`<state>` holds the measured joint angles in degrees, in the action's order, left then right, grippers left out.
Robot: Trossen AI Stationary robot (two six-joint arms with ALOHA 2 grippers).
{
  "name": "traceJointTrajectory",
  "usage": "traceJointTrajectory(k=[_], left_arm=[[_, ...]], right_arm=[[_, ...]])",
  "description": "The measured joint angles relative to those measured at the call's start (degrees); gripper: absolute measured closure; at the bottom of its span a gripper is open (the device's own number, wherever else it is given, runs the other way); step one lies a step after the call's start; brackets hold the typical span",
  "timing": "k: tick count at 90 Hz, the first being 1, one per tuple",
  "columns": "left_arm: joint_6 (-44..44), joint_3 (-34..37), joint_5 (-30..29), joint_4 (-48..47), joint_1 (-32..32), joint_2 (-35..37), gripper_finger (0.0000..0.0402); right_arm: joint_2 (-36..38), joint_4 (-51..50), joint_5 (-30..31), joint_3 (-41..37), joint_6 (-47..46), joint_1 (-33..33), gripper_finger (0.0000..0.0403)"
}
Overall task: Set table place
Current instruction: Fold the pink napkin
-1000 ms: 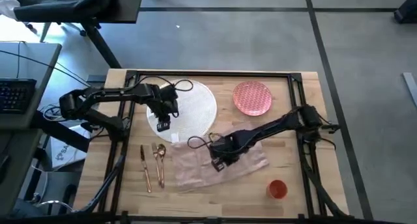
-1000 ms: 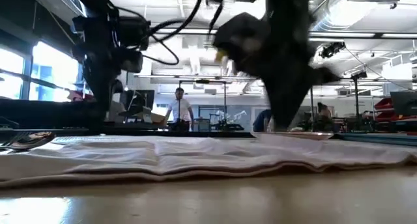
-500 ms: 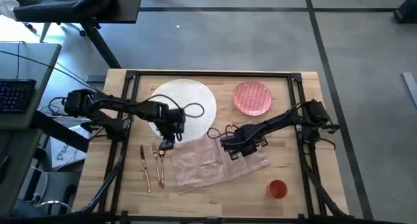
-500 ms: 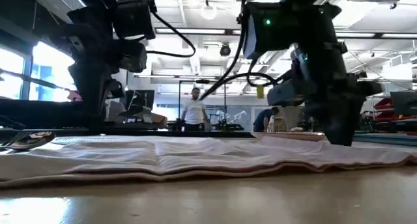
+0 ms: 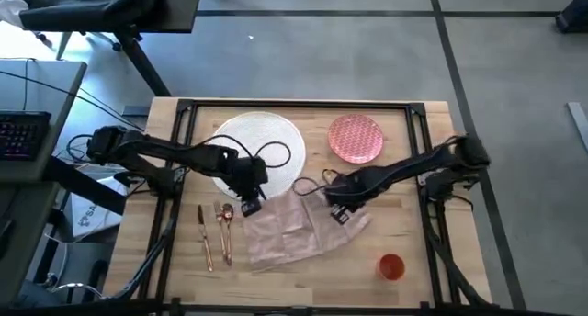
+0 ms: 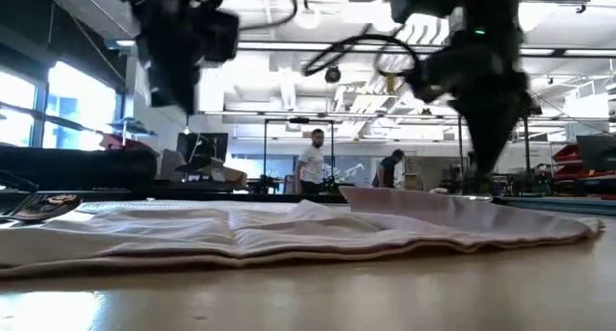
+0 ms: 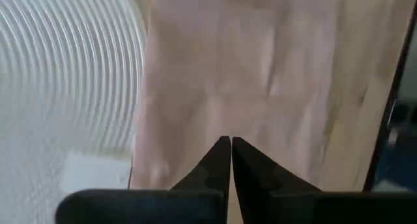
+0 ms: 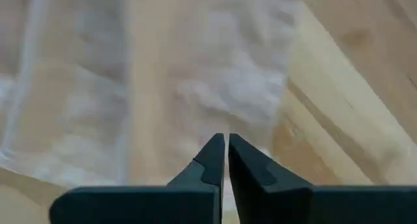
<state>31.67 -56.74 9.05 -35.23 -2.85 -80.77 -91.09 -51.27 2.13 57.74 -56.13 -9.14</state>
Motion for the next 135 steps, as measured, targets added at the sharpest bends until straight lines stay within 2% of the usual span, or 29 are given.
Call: traceJointTrajectory(k=[5,15,30,40,50,67,83,95,110,122,135], left_arm=[[1.33,-0.76,-2.19,1.33,0.08,0.0,0.0402],[4.8,-0.95,-2.8,6.7,1.28,-0.5,0.0402],[5.8,-1.62,-3.22,15.53,3.7,-5.06,0.0402],[4.08,-7.1,-3.62,15.46,5.39,-12.24,0.0402],[-0.9,-16.33,-3.24,13.8,6.38,-21.4,0.0398],[-7.96,-33.21,-1.74,4.8,9.64,-36.21,0.0359],[-11.9,-42.63,-0.82,3.98,12.48,-44.88,0.0296],[-16.18,-46.03,-0.67,5.03,13.76,-48.53,0.0267],[-22.47,-46.26,0.64,5.14,14.02,-51.55,0.0265],[-28.86,-46.26,-3.61,7.28,12.41,-52.54,0.0276],[-29.58,-46.28,-6.49,9.2,11.42,-53.54,0.0278]], right_arm=[[3.93,3.36,-0.47,-5.31,-1.1,1.41,0.0378],[11.16,10.77,-3.21,-14.26,-2.74,3.74,0.0333],[20.54,18.67,-3.78,-22.4,-6.85,3.81,0.0252],[25.02,19.58,-3.84,-23.87,-8.65,2.95,0.0208],[27.65,19.08,-3.67,-23.43,-9.88,2.14,0.0182],[30.26,16.99,-3.56,-22.63,-12.73,0.47,0.0176],[31.15,14.48,-3.12,-22.61,-15.91,-2.96,0.0183],[31.21,14.51,-3.02,-22.58,-18.15,-6.38,0.0187],[31.19,14.42,-2.01,-22.58,-20.83,-10.38,0.0187],[31.19,14.14,-1.27,-22.56,-22.57,-12.66,0.0187],[31.19,14.2,-1.18,-22.56,-23.57,-14.62,0.0187]])
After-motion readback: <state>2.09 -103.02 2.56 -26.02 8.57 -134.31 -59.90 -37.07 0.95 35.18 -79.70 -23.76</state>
